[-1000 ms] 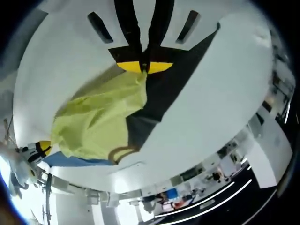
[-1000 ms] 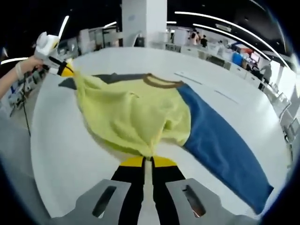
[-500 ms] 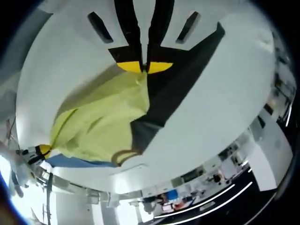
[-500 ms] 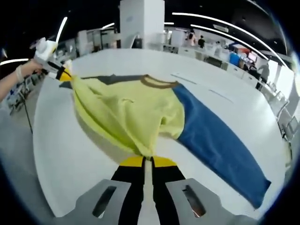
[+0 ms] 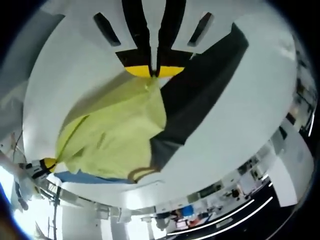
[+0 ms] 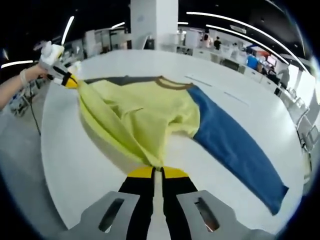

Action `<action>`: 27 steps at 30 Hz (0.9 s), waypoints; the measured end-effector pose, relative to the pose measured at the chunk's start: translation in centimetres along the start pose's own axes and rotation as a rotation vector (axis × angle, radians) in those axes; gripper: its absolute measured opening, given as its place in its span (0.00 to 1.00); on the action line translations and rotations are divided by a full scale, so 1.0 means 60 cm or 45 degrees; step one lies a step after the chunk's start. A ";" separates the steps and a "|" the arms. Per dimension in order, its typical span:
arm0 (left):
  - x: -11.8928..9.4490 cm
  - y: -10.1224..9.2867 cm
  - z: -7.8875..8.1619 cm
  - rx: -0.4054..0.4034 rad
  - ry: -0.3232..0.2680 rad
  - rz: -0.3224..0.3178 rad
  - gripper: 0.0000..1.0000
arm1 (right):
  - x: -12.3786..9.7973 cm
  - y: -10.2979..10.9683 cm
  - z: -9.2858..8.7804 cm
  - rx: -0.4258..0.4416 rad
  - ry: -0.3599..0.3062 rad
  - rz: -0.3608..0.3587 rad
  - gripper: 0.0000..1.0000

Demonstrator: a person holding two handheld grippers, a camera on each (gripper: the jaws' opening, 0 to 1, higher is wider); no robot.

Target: Fold the garment on the visible template until the final outline fits inside the template.

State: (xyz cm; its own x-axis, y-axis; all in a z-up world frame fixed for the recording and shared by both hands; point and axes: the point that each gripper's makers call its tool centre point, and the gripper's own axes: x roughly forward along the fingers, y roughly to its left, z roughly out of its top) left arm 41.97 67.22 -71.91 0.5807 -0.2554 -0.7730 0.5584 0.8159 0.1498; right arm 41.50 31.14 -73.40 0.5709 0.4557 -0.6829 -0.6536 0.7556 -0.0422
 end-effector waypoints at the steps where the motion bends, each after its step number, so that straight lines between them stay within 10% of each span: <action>1: 0.000 -0.002 -0.004 0.002 0.006 -0.005 0.00 | -0.003 0.001 -0.002 0.005 0.001 0.002 0.05; 27: -0.021 -0.045 -0.034 0.056 0.056 -0.055 0.00 | -0.050 0.017 -0.044 0.007 0.056 -0.019 0.01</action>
State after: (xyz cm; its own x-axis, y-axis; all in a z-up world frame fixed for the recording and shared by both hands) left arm 38.52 66.38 -72.63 0.5293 -0.2658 -0.8058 0.6082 0.7810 0.1419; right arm 37.79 29.32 -73.29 0.5582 0.4231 -0.7137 -0.6424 0.7648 -0.0491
